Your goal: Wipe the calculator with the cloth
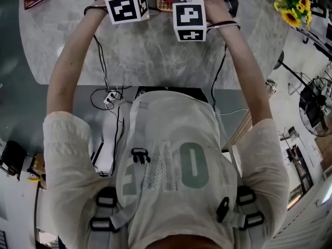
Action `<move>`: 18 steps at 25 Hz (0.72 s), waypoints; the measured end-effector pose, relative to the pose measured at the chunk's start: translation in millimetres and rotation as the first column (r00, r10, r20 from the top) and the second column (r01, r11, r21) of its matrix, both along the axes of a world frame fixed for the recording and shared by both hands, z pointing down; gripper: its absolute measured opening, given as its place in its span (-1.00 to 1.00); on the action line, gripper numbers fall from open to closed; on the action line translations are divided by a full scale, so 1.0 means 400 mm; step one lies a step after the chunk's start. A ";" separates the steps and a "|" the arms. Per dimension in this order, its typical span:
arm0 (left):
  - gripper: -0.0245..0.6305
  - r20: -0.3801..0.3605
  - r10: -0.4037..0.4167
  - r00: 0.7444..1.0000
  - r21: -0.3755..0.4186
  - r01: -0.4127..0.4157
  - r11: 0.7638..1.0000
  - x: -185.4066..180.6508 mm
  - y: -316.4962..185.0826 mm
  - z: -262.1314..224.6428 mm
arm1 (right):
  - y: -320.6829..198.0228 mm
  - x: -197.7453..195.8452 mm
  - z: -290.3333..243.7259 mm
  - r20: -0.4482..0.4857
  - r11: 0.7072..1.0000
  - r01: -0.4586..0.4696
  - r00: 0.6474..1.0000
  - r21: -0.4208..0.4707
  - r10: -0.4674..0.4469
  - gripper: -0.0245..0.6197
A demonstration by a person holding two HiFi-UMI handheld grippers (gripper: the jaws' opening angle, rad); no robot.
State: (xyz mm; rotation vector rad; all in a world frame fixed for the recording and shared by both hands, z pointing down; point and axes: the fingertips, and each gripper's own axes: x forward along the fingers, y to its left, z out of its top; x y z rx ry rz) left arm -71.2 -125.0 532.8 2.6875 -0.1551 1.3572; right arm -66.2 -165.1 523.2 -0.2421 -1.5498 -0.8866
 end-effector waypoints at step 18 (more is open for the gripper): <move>0.09 -0.012 0.003 1.000 0.001 -0.003 1.000 0.000 0.001 0.002 | 0.164 0.017 -0.002 -0.062 0.993 0.107 0.993 0.049 -0.104 -0.76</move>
